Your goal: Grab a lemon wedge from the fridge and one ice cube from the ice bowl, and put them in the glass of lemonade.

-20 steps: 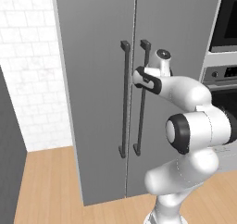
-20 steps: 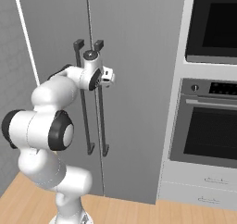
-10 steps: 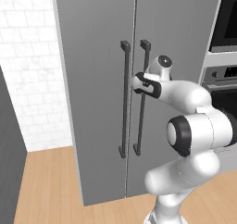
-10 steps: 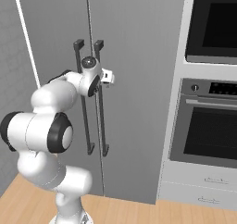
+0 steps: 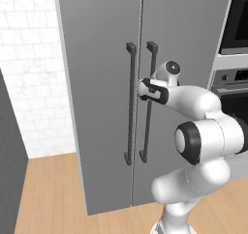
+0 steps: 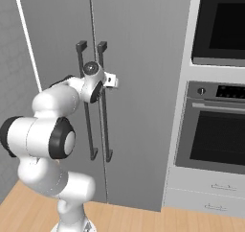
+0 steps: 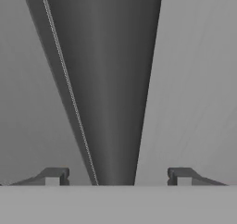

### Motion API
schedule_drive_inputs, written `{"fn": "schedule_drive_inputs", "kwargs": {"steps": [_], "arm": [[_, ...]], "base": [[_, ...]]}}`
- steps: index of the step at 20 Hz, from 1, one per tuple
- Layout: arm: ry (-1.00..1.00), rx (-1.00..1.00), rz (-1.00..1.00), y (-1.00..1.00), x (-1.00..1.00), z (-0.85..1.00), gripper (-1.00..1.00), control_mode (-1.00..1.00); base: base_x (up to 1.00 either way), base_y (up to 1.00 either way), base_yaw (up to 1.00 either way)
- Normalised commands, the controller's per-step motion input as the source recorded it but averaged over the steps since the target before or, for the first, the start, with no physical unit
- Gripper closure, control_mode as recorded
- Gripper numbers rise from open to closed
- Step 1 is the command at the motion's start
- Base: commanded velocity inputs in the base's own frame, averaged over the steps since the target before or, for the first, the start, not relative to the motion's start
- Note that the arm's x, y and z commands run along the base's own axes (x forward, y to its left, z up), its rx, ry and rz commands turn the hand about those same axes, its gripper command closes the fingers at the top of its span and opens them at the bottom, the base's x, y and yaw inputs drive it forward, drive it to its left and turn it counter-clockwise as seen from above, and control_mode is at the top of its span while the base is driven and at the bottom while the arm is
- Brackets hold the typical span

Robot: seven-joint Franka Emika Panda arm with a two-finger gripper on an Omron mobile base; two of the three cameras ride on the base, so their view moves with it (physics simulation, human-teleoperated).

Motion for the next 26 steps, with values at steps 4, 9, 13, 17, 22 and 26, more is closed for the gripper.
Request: {"fn": "schedule_drive_inputs", "kwargs": {"steps": [4, 9, 13, 17, 22, 26], "arm": [[-0.01, 0.00, 0.00, 0.00, 0.00, 0.00, 1.00, -1.00], [-0.01, 0.00, 0.00, -0.24, -0.12, 0.00, 1.00, -1.00], [0.00, 0.04, -0.06, -0.71, -0.59, 0.00, 1.00, -1.00], [-0.02, 0.11, -0.09, -0.83, -0.74, 0.00, 1.00, -1.00], [-0.08, 0.15, -0.09, -0.95, -0.97, 0.00, 1.00, -1.00], [-0.05, 0.13, -0.11, -0.98, -0.71, 0.00, 1.00, -1.00]], "base": [[0.00, 0.00, 0.00], [0.00, 0.00, 0.00], [0.00, 0.00, 0.00], [0.00, 0.00, 0.00], [0.00, 0.00, 0.00], [0.00, 0.00, 0.00]]}}
